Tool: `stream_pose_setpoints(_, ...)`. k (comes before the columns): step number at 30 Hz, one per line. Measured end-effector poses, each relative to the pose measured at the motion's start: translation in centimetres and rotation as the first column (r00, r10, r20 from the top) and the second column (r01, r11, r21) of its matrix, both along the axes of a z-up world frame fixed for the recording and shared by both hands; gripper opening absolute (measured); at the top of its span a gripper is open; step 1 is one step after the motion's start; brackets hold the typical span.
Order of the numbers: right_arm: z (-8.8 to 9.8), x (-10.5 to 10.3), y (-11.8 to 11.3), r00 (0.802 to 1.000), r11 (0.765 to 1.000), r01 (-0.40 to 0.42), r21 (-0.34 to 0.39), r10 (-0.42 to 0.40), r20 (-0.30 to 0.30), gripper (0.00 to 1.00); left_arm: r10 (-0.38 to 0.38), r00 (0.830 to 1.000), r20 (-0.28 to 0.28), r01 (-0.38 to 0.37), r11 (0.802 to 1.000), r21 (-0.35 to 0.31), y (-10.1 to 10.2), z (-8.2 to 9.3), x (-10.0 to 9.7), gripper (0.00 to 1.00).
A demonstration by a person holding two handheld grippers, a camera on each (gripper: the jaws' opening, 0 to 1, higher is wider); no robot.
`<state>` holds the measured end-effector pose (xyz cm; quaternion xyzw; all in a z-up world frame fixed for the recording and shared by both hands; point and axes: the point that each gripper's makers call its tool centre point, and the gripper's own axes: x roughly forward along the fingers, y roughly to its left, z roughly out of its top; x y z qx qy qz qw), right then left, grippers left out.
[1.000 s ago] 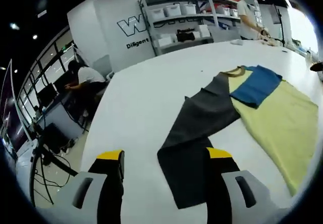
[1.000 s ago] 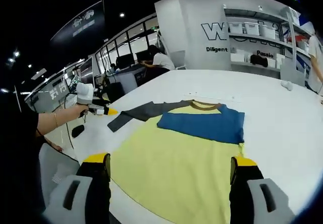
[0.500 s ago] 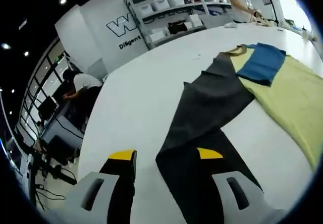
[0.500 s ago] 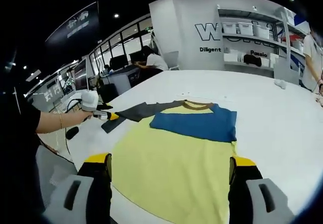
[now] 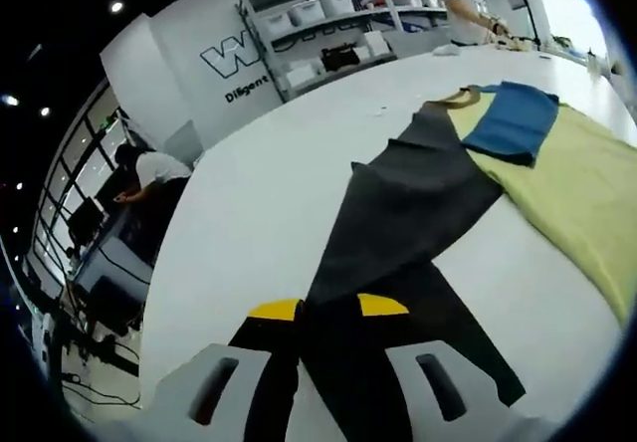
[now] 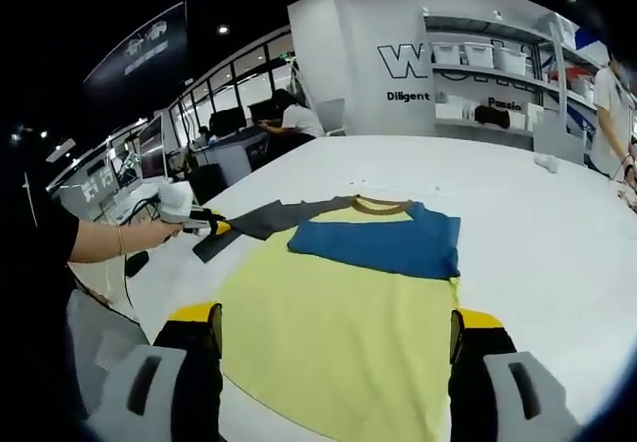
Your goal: Fold the garment on the visible template until the final outline fits inside the template.
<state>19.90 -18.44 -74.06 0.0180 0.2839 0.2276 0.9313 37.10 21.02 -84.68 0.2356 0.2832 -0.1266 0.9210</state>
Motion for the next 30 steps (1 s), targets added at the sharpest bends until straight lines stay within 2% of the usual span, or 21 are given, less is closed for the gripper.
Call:
stream_pose_setpoints(5, -0.1, 0.0, -0.3, 1.0, 1.0, 0.009, -0.007, -0.009, -0.004, 0.94, -0.018, 1.0, 0.001, 0.018, 0.999, 0.03, -0.3, -0.4, 0.1, 0.05)
stream_pose_setpoints(7, -0.1, 0.0, -0.3, 1.0, 1.0, 0.016, -0.006, -0.016, -0.004, 0.94, -0.037, 0.999, 0.017, 0.036, 0.997, 0.066, -0.3, -0.4, 0.2, 0.04)
stream_pose_setpoints(12, -0.1, 0.0, -0.4, 1.0, 1.0, 0.018, -0.009, -0.018, -0.005, 0.93, 0.006, 1.0, 0.03, -0.006, 1.0, 0.012, -0.2, 0.3, 0.1, 0.04)
stream_pose_setpoints(19, 0.0, 0.0, -0.2, 1.0, 1.0, 0.014, -0.004, -0.014, 0.0, 0.93, 0.011, 0.997, 0.082, -0.009, 1.0, -0.027, -0.8, 2.4, 0.0, 0.04)
stream_pose_setpoints(21, 0.0, 0.0, -0.1, 1.0, 1.0, 0.013, -0.003, -0.013, -0.002, 0.93, 0.032, 0.996, 0.089, -0.026, 0.997, -0.067, -0.9, 2.8, -0.1, 0.04)
stream_pose_setpoints(30, 0.1, 0.0, 0.0, 1.0, 1.0, 0.013, 0.007, -0.013, 0.0, 0.93, 0.069, 0.991, 0.118, -0.051, 0.988, -0.148, -1.6, 4.8, -0.3, 0.04)
